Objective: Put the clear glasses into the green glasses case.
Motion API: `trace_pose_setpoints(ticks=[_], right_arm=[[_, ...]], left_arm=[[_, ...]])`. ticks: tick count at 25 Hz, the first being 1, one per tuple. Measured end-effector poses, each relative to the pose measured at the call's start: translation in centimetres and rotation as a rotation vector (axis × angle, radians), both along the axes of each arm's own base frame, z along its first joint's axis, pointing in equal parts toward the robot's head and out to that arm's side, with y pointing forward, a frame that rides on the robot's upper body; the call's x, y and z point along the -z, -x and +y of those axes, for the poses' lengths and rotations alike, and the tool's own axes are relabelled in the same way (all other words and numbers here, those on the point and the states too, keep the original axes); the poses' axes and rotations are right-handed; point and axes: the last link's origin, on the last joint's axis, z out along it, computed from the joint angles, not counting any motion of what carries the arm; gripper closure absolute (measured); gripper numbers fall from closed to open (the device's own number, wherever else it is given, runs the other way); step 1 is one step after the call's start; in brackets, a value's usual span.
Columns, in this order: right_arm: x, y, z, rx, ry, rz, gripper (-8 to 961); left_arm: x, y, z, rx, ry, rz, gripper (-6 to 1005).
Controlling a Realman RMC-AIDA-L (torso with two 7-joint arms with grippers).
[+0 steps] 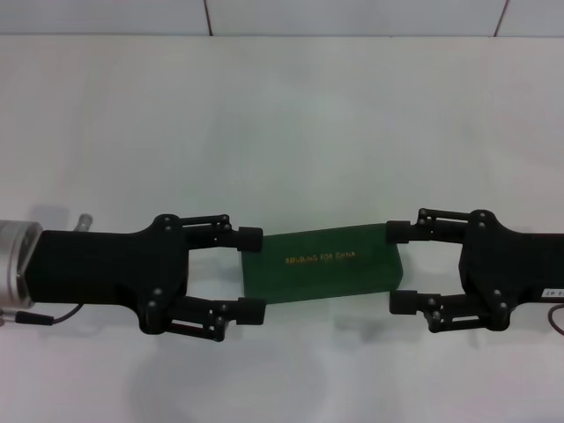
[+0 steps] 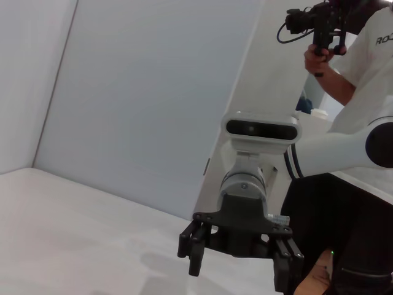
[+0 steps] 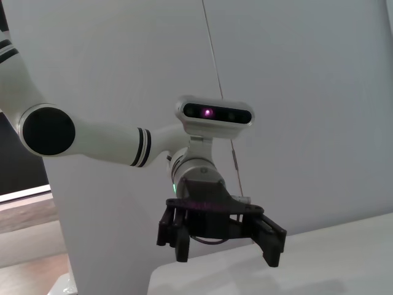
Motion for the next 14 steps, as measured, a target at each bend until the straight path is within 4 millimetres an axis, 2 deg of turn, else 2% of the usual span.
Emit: trace_pose_setpoints(ticks=[14], right_arm=[[-0.24, -0.35, 0.00, -0.006, -0.027, -0.001, 175]], left_arm=[[-0.75, 0.89, -0.09, -0.075, -0.053, -0.039, 120]])
